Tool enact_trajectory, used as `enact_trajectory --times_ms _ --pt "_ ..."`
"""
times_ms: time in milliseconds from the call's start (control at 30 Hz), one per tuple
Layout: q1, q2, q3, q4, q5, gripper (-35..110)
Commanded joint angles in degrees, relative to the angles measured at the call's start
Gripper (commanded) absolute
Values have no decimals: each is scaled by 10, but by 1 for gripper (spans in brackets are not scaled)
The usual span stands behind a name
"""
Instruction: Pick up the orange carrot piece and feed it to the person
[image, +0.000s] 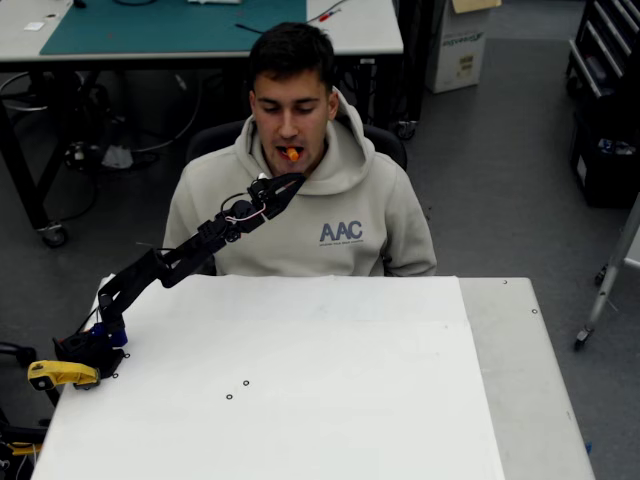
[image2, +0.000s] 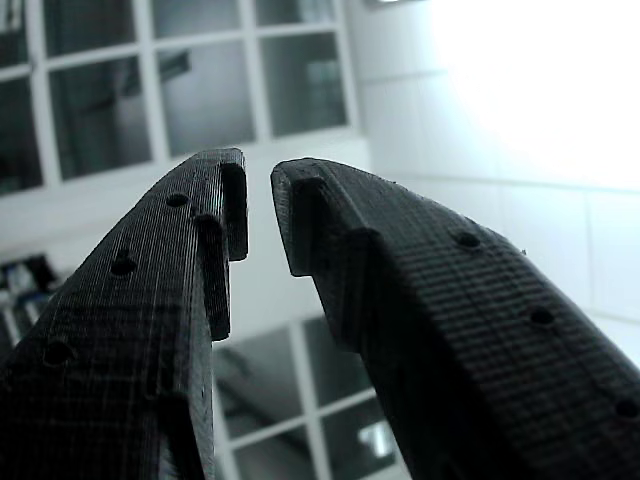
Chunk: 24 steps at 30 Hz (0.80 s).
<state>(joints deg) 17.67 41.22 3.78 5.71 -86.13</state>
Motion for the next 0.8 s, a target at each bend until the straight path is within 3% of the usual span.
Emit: enact_trajectory --times_ms 0,300,600,767 --pt "11 36 -5 -6 -2 -3" --pt "11 50 127 -13 -2 -3" --pt "11 177 323 -14 2 -3" --pt "11 261 448 -14 83 -3"
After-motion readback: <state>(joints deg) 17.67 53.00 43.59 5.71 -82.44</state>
